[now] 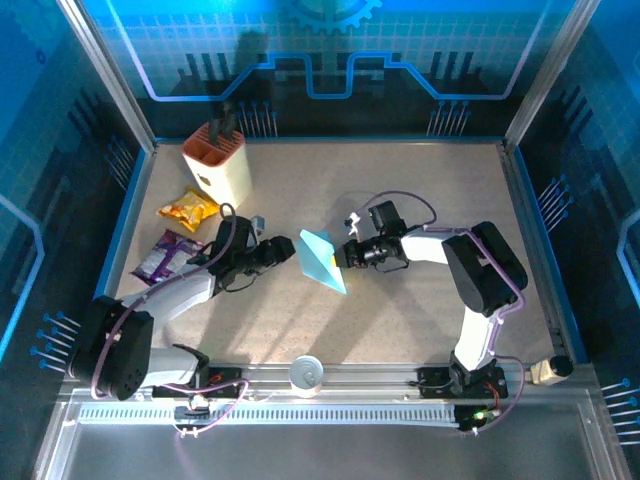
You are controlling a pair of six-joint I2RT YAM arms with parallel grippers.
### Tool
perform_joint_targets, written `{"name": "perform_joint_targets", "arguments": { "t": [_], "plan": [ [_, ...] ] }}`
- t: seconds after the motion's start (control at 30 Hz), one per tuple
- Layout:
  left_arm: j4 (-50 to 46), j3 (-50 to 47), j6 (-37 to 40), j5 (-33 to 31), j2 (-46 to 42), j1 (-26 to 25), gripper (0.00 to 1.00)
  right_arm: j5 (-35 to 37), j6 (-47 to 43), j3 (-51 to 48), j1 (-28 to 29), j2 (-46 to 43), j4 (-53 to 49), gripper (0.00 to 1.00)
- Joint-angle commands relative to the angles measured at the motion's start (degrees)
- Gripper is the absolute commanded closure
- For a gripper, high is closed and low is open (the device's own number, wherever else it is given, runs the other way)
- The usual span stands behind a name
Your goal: Fold a paper plane with a square sheet of paper (fold left side to right side)
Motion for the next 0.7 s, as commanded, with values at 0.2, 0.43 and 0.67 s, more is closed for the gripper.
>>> {"name": "perform_joint_targets", "arguments": {
  "t": [0.2,0.43,0.67],
  "plan": [
    [10.44,-1.67,-2.96,6.44,-7.28,0.54,0.33,-0.48,2.57,-5.55,-3.34,-15.15,3.55,0.98],
    [18.52,-1.46,-5.56,12.23,-12.88,0.50,0.26,-4.15,9.03,-10.21,-7.34,-27.14,9.14,0.98],
    [23.90,1.23,-8.27,16.64,-11.44,-0.82,0.26,-9.51,16.69,-11.80,-7.82,-34.33,17.47,0.98]
  ]
}}
